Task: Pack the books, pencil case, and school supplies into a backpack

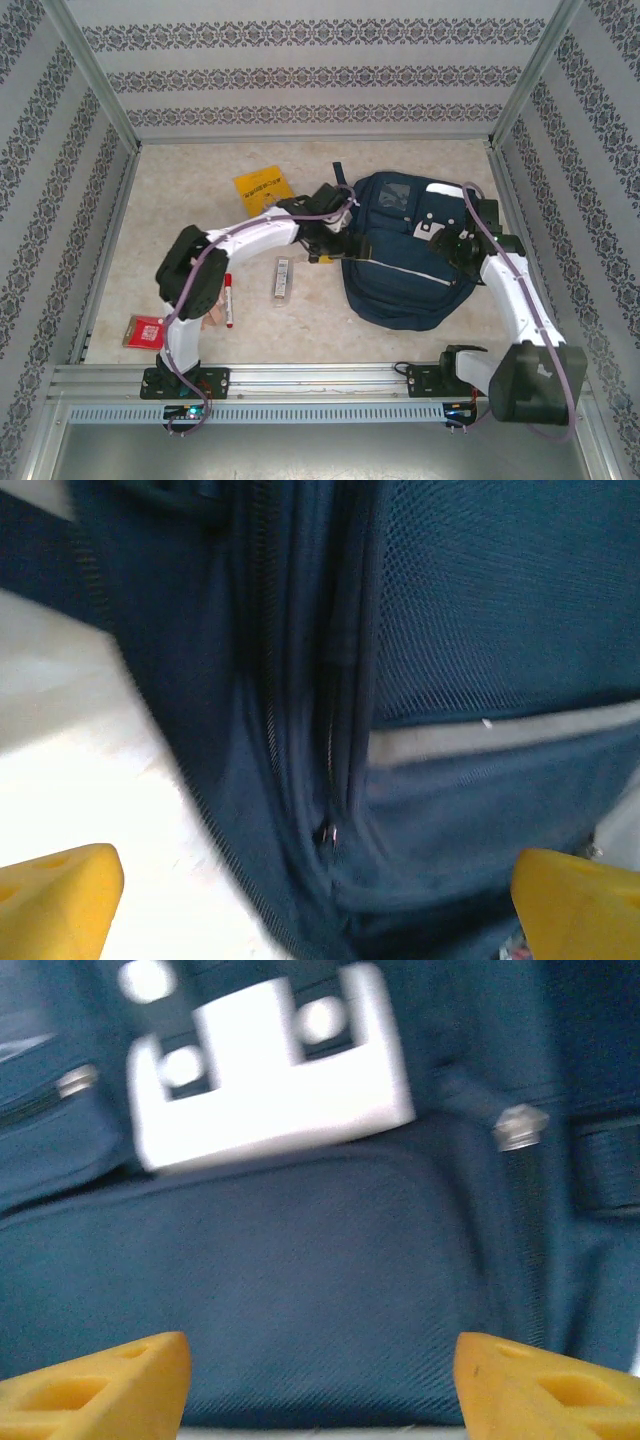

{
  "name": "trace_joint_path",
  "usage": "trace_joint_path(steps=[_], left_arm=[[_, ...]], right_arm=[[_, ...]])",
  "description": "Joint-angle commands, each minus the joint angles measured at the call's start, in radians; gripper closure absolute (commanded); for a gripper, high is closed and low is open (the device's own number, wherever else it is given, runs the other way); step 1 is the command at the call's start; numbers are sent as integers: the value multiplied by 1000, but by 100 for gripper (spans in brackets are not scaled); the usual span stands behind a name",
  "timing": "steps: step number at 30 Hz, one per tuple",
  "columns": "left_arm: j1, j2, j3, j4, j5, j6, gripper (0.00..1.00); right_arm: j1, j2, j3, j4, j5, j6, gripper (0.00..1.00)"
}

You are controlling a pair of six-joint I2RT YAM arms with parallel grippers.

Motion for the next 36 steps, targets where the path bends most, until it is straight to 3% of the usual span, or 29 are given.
trace_joint_path(steps=[1,5,8,13,17,21,23,30,36], left_arm=[[-52,51,26,63,-76,-101,1],[-100,39,-41,84,-113,-117,1],[-106,-16,-159,132,-57,-111,1],[-114,-142,-346,158,7,-73,1],[-124,-232,-396,85,-19,-8,1],[-124,-301,-268,-207,-233,236,1],[-124,-347,-225,-269,-312,308,1],[-124,-412,-146,-228,-254,419,1],[-134,-278,-36,-75,-232,450,7]], right_arm=[[-61,65,-30,44,137,-29,28],[-87,187,-52,143,-55,-61,31],[-51,258,-54,251,-225,-111,40],[95,331,48,284,-286,-250,42],[145,382,111,287,-264,-261,41],[134,324,122,237,-96,-142,37],[114,271,108,227,-69,-100,36],[-18,115,30,206,-33,16,33],[-90,62,-20,217,-72,80,32]])
